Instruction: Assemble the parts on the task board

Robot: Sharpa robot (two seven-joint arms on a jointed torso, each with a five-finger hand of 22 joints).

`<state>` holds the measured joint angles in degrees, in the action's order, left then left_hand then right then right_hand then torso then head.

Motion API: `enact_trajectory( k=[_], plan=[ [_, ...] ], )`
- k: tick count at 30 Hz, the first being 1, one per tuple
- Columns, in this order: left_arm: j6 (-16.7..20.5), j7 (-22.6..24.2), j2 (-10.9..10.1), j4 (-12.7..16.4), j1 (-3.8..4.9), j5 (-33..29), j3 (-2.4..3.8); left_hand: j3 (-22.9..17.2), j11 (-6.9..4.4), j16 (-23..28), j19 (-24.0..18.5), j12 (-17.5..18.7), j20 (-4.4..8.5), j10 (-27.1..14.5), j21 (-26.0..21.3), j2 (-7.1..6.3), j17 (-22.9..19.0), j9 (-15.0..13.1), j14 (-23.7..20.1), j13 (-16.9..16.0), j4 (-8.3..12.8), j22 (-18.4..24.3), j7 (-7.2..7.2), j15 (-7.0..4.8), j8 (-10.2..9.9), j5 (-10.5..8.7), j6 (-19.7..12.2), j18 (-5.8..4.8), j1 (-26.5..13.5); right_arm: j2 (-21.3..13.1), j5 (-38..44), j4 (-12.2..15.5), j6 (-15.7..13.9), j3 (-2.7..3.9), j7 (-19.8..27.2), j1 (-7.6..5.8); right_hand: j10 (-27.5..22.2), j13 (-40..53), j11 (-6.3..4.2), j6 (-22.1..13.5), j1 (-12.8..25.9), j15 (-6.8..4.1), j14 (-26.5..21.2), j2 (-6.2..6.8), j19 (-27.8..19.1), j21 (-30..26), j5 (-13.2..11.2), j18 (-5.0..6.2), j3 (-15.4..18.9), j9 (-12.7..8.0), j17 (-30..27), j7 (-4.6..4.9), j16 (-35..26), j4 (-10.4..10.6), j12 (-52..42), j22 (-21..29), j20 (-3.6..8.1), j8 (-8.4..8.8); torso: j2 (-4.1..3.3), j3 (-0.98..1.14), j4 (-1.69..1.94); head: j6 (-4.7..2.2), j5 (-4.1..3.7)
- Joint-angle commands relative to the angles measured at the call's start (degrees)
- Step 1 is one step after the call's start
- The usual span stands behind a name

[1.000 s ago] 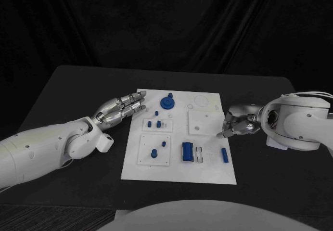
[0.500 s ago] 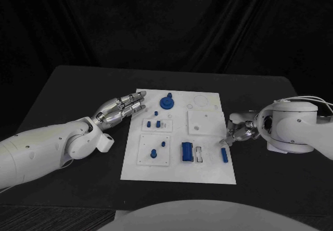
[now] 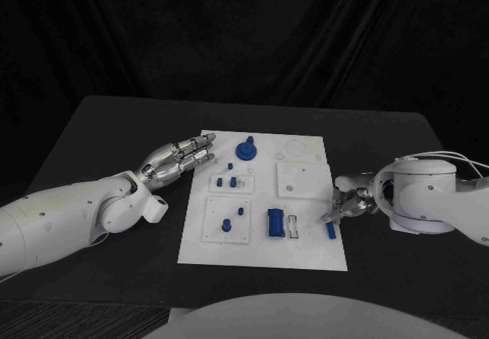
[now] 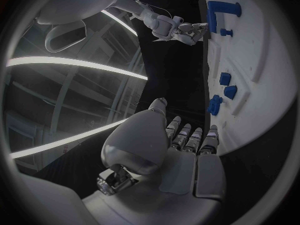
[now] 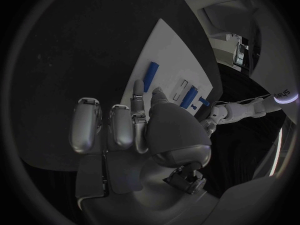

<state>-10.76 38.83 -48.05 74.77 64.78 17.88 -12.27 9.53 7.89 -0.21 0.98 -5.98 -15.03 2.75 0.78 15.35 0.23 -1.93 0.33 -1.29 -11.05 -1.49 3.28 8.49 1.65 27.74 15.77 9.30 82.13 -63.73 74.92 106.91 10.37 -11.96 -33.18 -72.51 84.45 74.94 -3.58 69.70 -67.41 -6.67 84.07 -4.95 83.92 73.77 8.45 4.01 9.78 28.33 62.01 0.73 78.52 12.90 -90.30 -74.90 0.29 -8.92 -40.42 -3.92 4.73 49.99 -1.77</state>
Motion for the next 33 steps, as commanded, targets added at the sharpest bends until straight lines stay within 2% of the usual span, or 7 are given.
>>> enact_trajectory(
  k=[1, 8, 15, 21, 23, 29, 33],
  plan=[
    [-0.2, 9.1, 0.1, 0.0, -0.1, -0.1, 0.05, -0.1, 0.28, 0.0, 0.0, -0.1, 0.36, 0.0, 0.0, -0.42, 0.0, 0.0, 0.1, -0.1, 0.4, 0.0, 0.07, -0.19, 0.3, 0.27, -0.1, 1.0, 0.1, 0.0, 0.6, 0.3, -0.3, 0.0, -1.0, 0.53, 5.6, 15.1, 0.23, -0.6, -1.2, -0.08, 1.7, 0.53, 1.1, -0.4, 1.3, -0.45, -0.4, -0.5, -0.3, 0.18, -0.5, -1.2, 0.3, -10.4, 0.08, 0.67, 0.03, -0.01, 0.0, 0.01, 0.0],
    [-0.4, 9.0, 0.1, -0.1, -0.2, -0.1, 0.05, -0.2, 0.28, -0.1, 0.1, -0.1, 0.15, -0.1, 0.0, -0.4, 0.0, 0.0, 0.1, 0.0, 0.5, -0.2, 0.1, 0.02, 0.3, 0.29, -0.2, 0.99, 0.1, 0.4, -0.8, 0.4, -0.9, 0.0, -0.7, 1.4, 5.6, 15.1, 0.33, -1.4, -4.4, 0.01, 1.7, 1.55, 1.0, -0.6, 5.3, -0.42, -1.9, -1.5, -0.9, 0.31, -0.7, -4.3, 0.3, -10.3, -0.02, 1.85, 0.02, 0.01, 0.0, 0.01, 0.01],
    [-0.6, 8.9, 0.2, -0.2, -0.34, -0.1, 0.05, -0.2, 0.29, -0.1, 0.1, -0.1, 0.06, -0.1, 0.1, -0.38, 0.0, 0.0, 0.1, 0.0, 0.5, -0.2, 0.12, 0.1, 0.3, 0.31, -0.2, 0.99, 0.0, 0.7, -2.3, 0.3, -0.3, 0.0, -0.6, 1.78, 5.6, 15.1, 0.99, -3.3, -10.0, 0.48, 1.4, 3.01, 0.7, -1.5, 18.5, -0.28, -6.0, -3.8, -2.4, 1.14, -1.5, -9.8, 0.3, -10.1, -0.41, 4.12, 0.02, -0.01, -0.01, 0.01, 0.01],
    [-0.7, 8.8, 0.2, -0.3, -0.44, -0.1, 0.05, -0.2, 0.29, -0.1, 0.1, -0.1, 0.06, -0.1, 0.1, -0.38, 0.0, 0.0, 0.1, 0.0, 0.5, -0.2, 0.12, 0.1, 0.3, 0.31, -0.2, 0.99, 0.0, 0.8, -5.0, 0.3, -0.8, 0.0, -0.3, 1.85, 5.6, 15.1, 1.76, -3.9, -12.1, 1.05, 1.4, 3.9, 0.5, -2.0, 25.5, -0.19, -10.4, -4.8, -2.7, 2.12, -1.7, -13.9, 0.3, -9.9, -0.85, 4.61, 0.04, -0.01, 0.01, 0.01, 0.11],
    [-0.7, 8.8, 0.2, -0.3, -0.47, -0.1, 0.05, -0.2, 0.3, -0.1, 0.1, -0.1, -0.06, -0.1, 0.1, -0.34, 0.0, 0.0, 0.1, 0.0, 0.6, -0.2, 0.13, 0.21, 0.3, 0.32, -0.4, 0.98, 0.0, 0.8, -6.1, 0.3, -1.6, 0.0, 0.0, 1.86, 5.6, 15.1, 1.93, -3.9, -11.6, 1.21, 1.3, 4.1, 0.5, -2.1, 26.7, -0.18, -11.6, -5.0, -2.9, 2.29, -1.7, -14.6, 0.3, -9.9, -0.99, 4.57, 0.04, -0.01, 0.0, 0.01, 0.17],
    [-0.7, 8.8, 0.1, -0.2, -0.51, -0.1, 0.05, -0.2, 0.3, -0.1, 0.1, -0.1, -0.06, -0.1, 0.1, -0.34, 0.0, 0.0, 0.1, 0.0, 0.6, -0.2, 0.13, 0.21, 0.3, 0.32, -0.4, 0.98, 0.0, 0.3, -12.8, 0.6, -4.5, 0.01, 0.9, 1.84, 5.6, 15.1, 2.23, -4.0, -2.6, 1.57, 1.9, 7.75, 0.5, -1.8, 25.6, -0.18, -30.2, -6.2, 0.2, 2.77, 0.0, -20.4, 0.3, -10.0, -1.48, 3.86, 0.06, 0.0, -0.01, 0.01, 0.31],
    [-0.7, 8.8, 0.1, -0.3, -0.53, -0.1, 0.05, -0.3, 0.32, -0.1, 0.2, -0.1, -0.11, -0.1, 0.1, -0.32, 0.0, 0.0, 0.1, 0.0, 0.6, -0.2, 0.13, 0.25, 0.3, 0.32, -0.3, 0.98, 0.0, -0.2, -20.0, 0.8, -5.9, 0.03, 1.3, 1.49, 5.6, 15.1, 2.29, -4.1, 0.0, 1.57, 2.0, 8.22, 0.7, -1.4, 25.6, -0.26, -32.9, -6.0, 1.5, 2.74, 0.7, -21.0, 0.3, -10.1, -1.45, 3.45, 0.05, -0.02, 0.04, 0.01, 0.3]
  ],
)
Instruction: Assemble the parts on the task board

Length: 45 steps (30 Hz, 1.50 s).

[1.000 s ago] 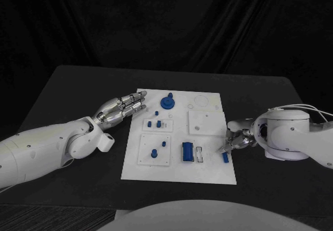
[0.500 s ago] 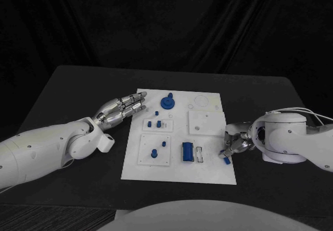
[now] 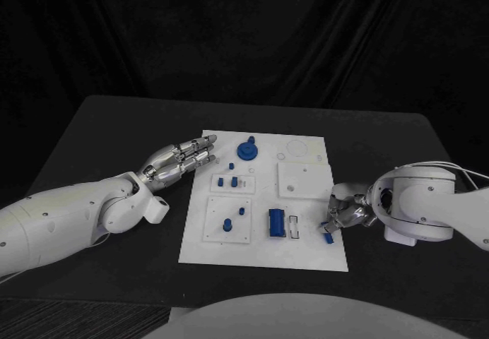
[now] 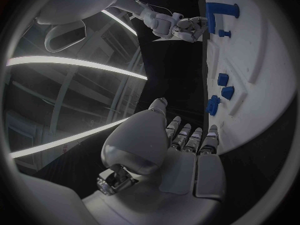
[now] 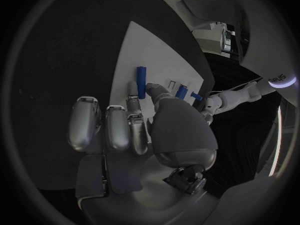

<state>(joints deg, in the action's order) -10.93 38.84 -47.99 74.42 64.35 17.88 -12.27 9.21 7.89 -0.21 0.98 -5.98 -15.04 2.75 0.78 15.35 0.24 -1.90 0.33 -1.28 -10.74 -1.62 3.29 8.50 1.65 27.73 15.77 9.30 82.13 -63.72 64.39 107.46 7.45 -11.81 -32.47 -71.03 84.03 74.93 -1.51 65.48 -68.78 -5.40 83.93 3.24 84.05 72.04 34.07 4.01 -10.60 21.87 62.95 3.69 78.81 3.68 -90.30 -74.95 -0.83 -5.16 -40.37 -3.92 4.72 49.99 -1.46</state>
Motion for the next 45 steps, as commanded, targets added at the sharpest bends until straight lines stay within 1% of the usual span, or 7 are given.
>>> enact_trajectory(
  k=[1, 3, 10, 22, 28, 33, 45],
  plan=[
    [-0.5, 8.8, 0.0, 0.1, -0.1, -0.1, 0.05, 0.0, 0.32, -0.1, 0.1, -0.1, -0.11, -0.1, 0.1, -0.32, 0.0, 0.0, 0.1, 0.0, 0.3, -0.1, 0.13, 0.24, 0.3, 0.32, -0.3, 0.98, 0.0, -0.3, -11.3, 0.2, -3.5, -0.12, 0.8, -0.22, 6.0, 15.1, 0.21, 0.1, 1.6, 0.3, 2.2, 0.05, 0.6, 0.5, -0.1, -0.27, -12.7, 0.5, 0.7, -0.25, 0.5, -11.8, 0.3, -10.1, -0.33, -0.37, -0.01, -0.02, 0.04, 0.01, -0.04],
    [-0.5, 8.7, 0.1, 0.0, -0.1, -0.1, 0.05, 0.0, 0.32, -0.1, 0.1, -0.1, -0.11, -0.1, 0.1, -0.32, 0.0, 0.0, 0.1, 0.0, 0.3, -0.1, 0.13, 0.24, 0.3, 0.32, -0.3, 0.98, 0.0, -0.2, -14.2, 0.2, -4.2, -0.12, 1.0, -0.6, 6.0, 15.1, 0.18, 0.1, 2.0, 0.28, 2.2, 0.06, 0.1, -0.9, -0.2, 0.02, -13.1, 0.6, 0.6, -0.29, 0.6, -11.9, 0.3, -9.7, -0.32, -0.49, -0.03, -0.01, -0.01, 0.01, -0.05],
    [-0.6, 8.6, 0.2, 0.0, -0.12, -0.1, 0.05, 0.0, 0.37, -0.1, 0.1, -0.1, -0.15, -0.1, 0.1, -0.3, 0.0, 0.0, 0.1, 0.0, 0.3, 0.0, 0.11, 0.25, 0.3, 0.33, -0.4, 0.99, 0.0, 1.0, -23.7, -0.5, -6.1, -0.11, 1.8, -1.35, 6.0, 15.1, 0.07, 0.2, 3.5, 0.21, 2.4, -0.1, 0.2, -0.5, 0.6, -0.06, -13.9, 0.9, 1.3, -0.45, 1.0, -11.8, 0.3, -9.8, -0.28, -1.02, -0.02, -0.02, 0.03, 0.01, -0.15],
    [-0.7, 8.5, 0.2, 0.1, -0.12, -0.1, 0.05, -0.1, 0.47, -0.1, 0.2, -0.2, -0.19, -0.1, 0.1, -0.25, 0.0, 0.0, 0.1, -0.1, 0.4, 0.0, 0.07, 0.25, 0.3, 0.37, -0.4, 0.99, 0.0, 4.5, -21.6, -2.6, -5.3, -0.11, 1.9, -1.43, 6.0, 15.1, 0.07, -0.2, 4.0, 0.18, 2.3, -0.28, 0.2, -0.8, 0.7, 0.01, -14.3, 1.0, 1.0, -0.43, 1.0, -11.8, 0.3, -9.7, -0.24, -1.14, -0.06, -0.01, 0.0, 0.01, -0.47],
    [-0.8, 8.4, 0.3, 0.1, -0.13, -0.1, 0.05, -0.1, 0.55, -0.1, 0.2, -0.2, -0.24, -0.1, 0.1, -0.2, 0.0, 0.0, 0.1, -0.1, 0.4, 0.0, 0.02, 0.28, 0.3, 0.42, -0.4, 0.99, 0.0, 5.9, -20.2, -3.9, -5.3, -0.12, 1.9, -1.31, 6.0, 15.1, 0.0, -0.4, 4.7, 0.16, 2.3, -0.38, 0.2, -0.8, -0.7, 0.0, -14.5, 1.4, 1.1, -0.54, 1.1, -11.7, 0.3, -9.7, -0.22, -1.7, -0.04, 0.01, 0.04, 0.01, -0.6],
    [-0.8, 8.3, 0.2, 0.1, -0.13, -0.1, 0.05, -0.1, 0.55, -0.1, 0.2, -0.2, -0.24, -0.1, 0.1, -0.2, 0.0, 0.0, 0.1, -0.1, 0.4, 0.0, 0.02, 0.28, 0.3, 0.42, -0.4, 0.99, 0.0, 6.6, -19.6, -4.5, -5.4, -0.12, 1.9, -0.96, 6.0, 15.1, -0.08, -0.9, 5.5, 0.1, 2.2, -0.63, 0.1, -0.9, -3.1, 0.04, -14.3, 1.9, 0.8, -0.66, 1.1, -11.5, 0.3, -9.7, -0.17, -2.33, -0.03, 0.0, -0.01, 0.01, -0.56],
    [-1.1, 8.2, 0.3, 0.1, -0.14, -0.1, 0.05, -0.3, 0.66, -0.1, 0.2, -0.2, -0.35, -0.1, 0.1, -0.15, 0.0, 0.0, 0.1, -0.1, 0.7, -0.1, -0.04, 0.4, 0.2, 0.57, -0.5, 1.0, 0.2, 7.2, -17.3, -4.7, -7.1, -0.12, 1.8, -0.4, 6.0, 15.1, -0.24, -1.7, 8.1, -0.01, 1.9, -1.02, -0.2, -1.9, -5.8, 0.22, -13.5, 2.5, -0.3, -0.89, 0.6, -9.6, 0.3, -9.4, -0.1, -3.2, -0.1, -0.01, 0.01, 0.01, -0.52]
  ],
)
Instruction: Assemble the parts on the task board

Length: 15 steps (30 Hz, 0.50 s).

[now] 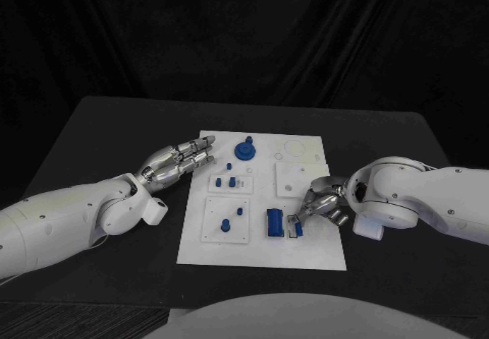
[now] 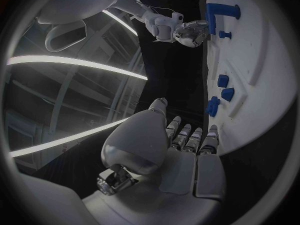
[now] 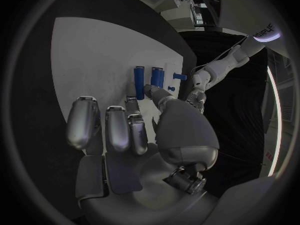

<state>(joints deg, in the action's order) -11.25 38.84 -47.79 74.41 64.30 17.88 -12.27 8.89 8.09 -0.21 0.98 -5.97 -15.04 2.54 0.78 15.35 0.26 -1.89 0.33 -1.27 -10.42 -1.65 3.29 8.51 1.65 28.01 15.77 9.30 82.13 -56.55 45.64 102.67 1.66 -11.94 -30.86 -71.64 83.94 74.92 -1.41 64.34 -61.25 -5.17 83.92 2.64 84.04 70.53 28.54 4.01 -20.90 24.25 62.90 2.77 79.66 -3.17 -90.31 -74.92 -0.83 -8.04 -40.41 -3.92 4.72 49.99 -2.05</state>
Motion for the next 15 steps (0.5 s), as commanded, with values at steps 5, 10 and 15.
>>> enact_trajectory(
  k=[5, 10, 15],
  plan=[
    [-0.9, 8.2, 0.2, 0.0, -0.1, -0.1, 0.05, -0.1, 0.46, -0.1, 0.2, -0.2, -0.41, 0.1, 0.1, -0.13, 0.0, 0.0, 0.1, -0.1, 0.5, -0.1, -0.05, 0.47, 0.2, 0.34, -0.5, 1.0, 0.2, 0.1, 1.6, 0.4, -0.8, 0.0, -0.3, 0.41, 6.1, 15.1, -0.39, -1.0, 2.3, -0.28, 1.8, -0.54, -0.3, -0.8, -3.4, 0.29, -2.7, 0.2, -1.0, -0.06, -0.6, -1.2, 0.3, -9.3, -0.07, -0.71, 0.0, 0.0, -0.01, 0.01, -0.11],
    [-1.0, 8.2, 0.3, 0.0, -0.16, -0.1, 0.05, -0.3, 0.43, -0.1, 0.3, -0.2, -0.54, 0.0, 0.2, -0.09, 0.0, 0.0, 0.2, -0.1, 0.8, -0.1, -0.05, 0.62, 0.2, 0.46, -0.6, 1.01, 0.4, 0.2, 1.7, 0.3, -1.5, 0.0, -0.1, 0.58, 6.1, 15.1, -0.39, -1.1, 2.6, -0.3, 1.8, -0.67, -0.4, -1.0, -4.0, 0.33, -2.7, 0.3, -1.1, -0.07, -0.6, -0.8, 0.3, -9.2, -0.05, -0.83, 0.02, 0.01, 0.0, 0.01, -0.07],
    [-1.1, 8.1, 0.3, -0.1, -0.22, -0.1, 0.05, -0.6, 0.39, -0.1, 0.3, -0.2, -0.63, 0.0, 0.2, -0.07, 0.0, 0.0, 0.2, -0.1, 1.1, -0.1, 0.0, 0.74, 0.3, 0.5, -0.6, 1.0, 0.5, 0.4, 1.7, 0.3, -1.9, 0.0, 0.2, 0.65, 6.1, 15.1, -0.39, -1.1, 3.6, -0.29, 1.8, -0.73, -0.3, -1.0, -4.7, 0.32, -2.2, 0.3, -1.1, -0.07, -0.6, 0.3, 0.3, -9.2, -0.05, -1.09, 0.0, 0.0, 0.04, 0.01, -0.08]
  ],
)
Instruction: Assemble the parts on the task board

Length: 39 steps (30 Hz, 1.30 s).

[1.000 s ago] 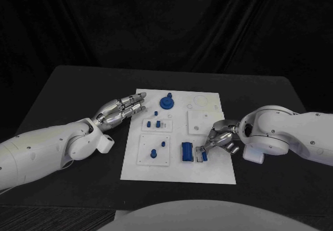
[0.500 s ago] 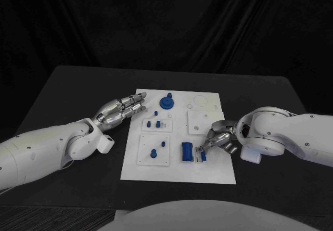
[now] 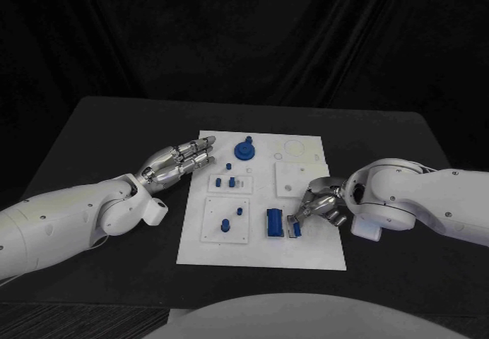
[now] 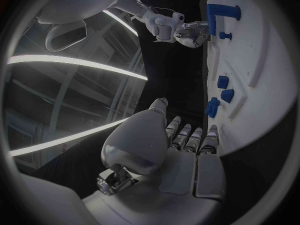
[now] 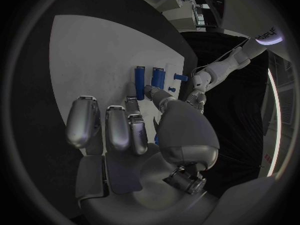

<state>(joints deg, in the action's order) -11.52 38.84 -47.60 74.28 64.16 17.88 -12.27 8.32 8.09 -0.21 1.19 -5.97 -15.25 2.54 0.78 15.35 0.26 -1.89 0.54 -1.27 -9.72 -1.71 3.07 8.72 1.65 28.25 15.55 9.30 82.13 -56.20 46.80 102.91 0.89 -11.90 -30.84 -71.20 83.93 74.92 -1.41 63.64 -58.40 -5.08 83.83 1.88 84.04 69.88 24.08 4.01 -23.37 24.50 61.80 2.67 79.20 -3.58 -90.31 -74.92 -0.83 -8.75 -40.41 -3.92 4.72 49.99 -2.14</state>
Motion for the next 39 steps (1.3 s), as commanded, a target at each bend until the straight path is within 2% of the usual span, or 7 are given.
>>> enact_trajectory(
  k=[1, 8, 15, 25, 30, 35, 39],
  plan=[
    [-0.8, 8.1, 0.1, 0.0, -0.08, -0.1, 0.05, -0.1, 0.4, -0.1, 0.1, -0.2, -0.44, 0.0, 0.2, -0.07, 0.0, 0.0, 0.0, -0.1, 0.5, -0.1, 0.22, 0.56, 0.3, 0.25, -0.4, 1.0, 0.6, 0.0, 0.5, 0.1, -1.0, -0.04, 0.2, 0.22, 6.1, 15.1, -0.41, -0.5, 1.0, -0.39, 1.9, 0.04, -0.4, -0.5, 0.4, 0.33, 0.6, 0.1, 0.0, 0.0, -0.2, 1.0, 0.3, -9.2, -0.04, -0.47, 0.0, 0.0, 0.02, 0.01, 0.02],
    [-1.0, 8.1, 0.2, 0.0, -0.16, -0.1, 0.05, -0.7, 0.39, -0.1, 0.1, -0.2, -0.53, -0.1, 0.2, -0.03, 0.0, 0.0, 0.0, 0.0, 1.2, 0.0, 0.26, 0.68, 0.2, 0.25, -0.5, 0.98, 0.9, 0.1, 0.5, 0.2, -0.6, -0.04, 0.1, 0.27, 6.1, 15.1, -0.43, -0.5, 1.3, -0.41, 1.9, 0.12, -0.3, -0.4, 0.5, 0.32, 1.3, 0.1, -0.1, -0.02, -0.2, 1.4, 0.3, -9.2, -0.02, -0.63, 0.03, -0.01, -0.01, 0.01, 0.11],
    [-1.1, 8.1, 0.2, -0.1, -0.23, -0.1, 0.05, -1.2, 0.38, -0.1, 0.1, -0.2, -0.56, -0.1, 0.2, -0.05, 0.0, 0.0, 0.0, 0.0, 1.8, 0.0, 0.29, 0.74, 0.2, 0.23, -0.5, 0.98, 1.0, 0.3, 0.5, 0.1, 0.0, -0.04, -0.2, 0.31, 6.1, 15.1, -0.38, -0.7, 2.6, -0.37, 1.9, -0.03, -0.3, -0.6, -8.1, 0.33, 4.5, 0.0, -0.2, 0.0, -0.2, 4.0, 0.3, -9.2, -0.03, -1.07, 0.01, 0.0, 0.01, 0.01, 0.03],
    [-1.1, 8.1, 0.2, -0.2, -0.31, -0.1, 0.05, -1.5, 0.36, -0.1, 0.1, -0.2, -0.59, -0.2, 0.2, -0.07, 0.0, 0.0, 0.0, 0.0, 2.1, 0.0, 0.3, 0.79, 0.2, 0.25, -0.5, 0.97, 1.1, 0.3, 0.5, 0.2, 0.6, -0.04, -0.4, 0.38, 6.1, 15.1, -0.27, -0.8, 4.3, -0.27, 2.0, 0.91, -0.2, -0.6, -14.9, 0.29, 9.4, -0.3, -0.1, 0.12, -0.1, 7.0, 0.3, -9.3, -0.13, -1.41, 0.01, 0.0, 0.0, 0.01, 0.14],
    [-1.1, 8.1, 0.2, -0.2, -0.33, -0.1, 0.05, -1.6, 0.35, -0.1, 0.1, -0.2, -0.61, -0.2, 0.2, -0.08, 0.0, 0.0, 0.0, 0.0, 2.2, -0.1, 0.29, 0.8, 0.2, 0.26, -0.5, 0.97, 1.1, 0.0, 0.5, 0.4, 0.1, -0.04, -0.1, 0.39, 6.1, 15.1, -0.37, -0.8, 4.0, -0.35, 2.0, 0.53, -0.1, -0.5, -20.3, 0.28, 13.0, -0.5, 0.0, -0.01, 0.0, 8.7, 0.3, -9.3, -0.08, -1.78, 0.02, 0.0, -0.01, 0.01, 0.25],
    [-1.1, 8.1, 0.1, -0.1, -0.35, -0.1, 0.05, -1.7, 0.35, -0.1, 0.1, -0.2, -0.62, -0.2, 0.2, -0.09, 0.0, 0.0, 0.0, 0.0, 2.3, -0.1, 0.29, 0.81, 0.2, 0.27, -0.6, 0.97, 1.1, -1.0, 1.0, 1.4, -1.9, -0.04, 1.3, 0.39, 6.1, 15.1, -0.49, -0.5, 4.3, -0.44, 2.1, -0.35, -0.1, -0.5, -20.7, 0.27, 14.7, -0.3, 0.3, -0.16, 0.2, 10.2, 0.3, -9.4, -0.01, -2.25, 0.03, 0.02, -0.02, 0.01, 0.45],
    [-1.0, 8.1, 0.0, -0.1, -0.35, -0.1, 0.05, -1.8, 0.35, -0.2, 0.2, -0.3, -0.63, -0.2, 0.2, -0.08, 0.0, 0.0, 0.0, 0.0, 2.5, -0.1, 0.3, 0.82, 0.3, 0.3, -0.5, 0.97, 1.1, -2.4, 1.2, 2.4, -4.1, -0.03, 3.0, 0.36, 6.1, 15.1, -0.7, -0.1, 6.0, -0.61, 2.2, -2.88, 0.1, -0.1, -18.7, 0.2, 16.6, -0.1, 0.9, -0.4, 0.6, 13.8, 0.3, -9.5, 0.14, -2.87, 0.07, 0.0, 0.0, 0.01, 0.56]
  ],
)
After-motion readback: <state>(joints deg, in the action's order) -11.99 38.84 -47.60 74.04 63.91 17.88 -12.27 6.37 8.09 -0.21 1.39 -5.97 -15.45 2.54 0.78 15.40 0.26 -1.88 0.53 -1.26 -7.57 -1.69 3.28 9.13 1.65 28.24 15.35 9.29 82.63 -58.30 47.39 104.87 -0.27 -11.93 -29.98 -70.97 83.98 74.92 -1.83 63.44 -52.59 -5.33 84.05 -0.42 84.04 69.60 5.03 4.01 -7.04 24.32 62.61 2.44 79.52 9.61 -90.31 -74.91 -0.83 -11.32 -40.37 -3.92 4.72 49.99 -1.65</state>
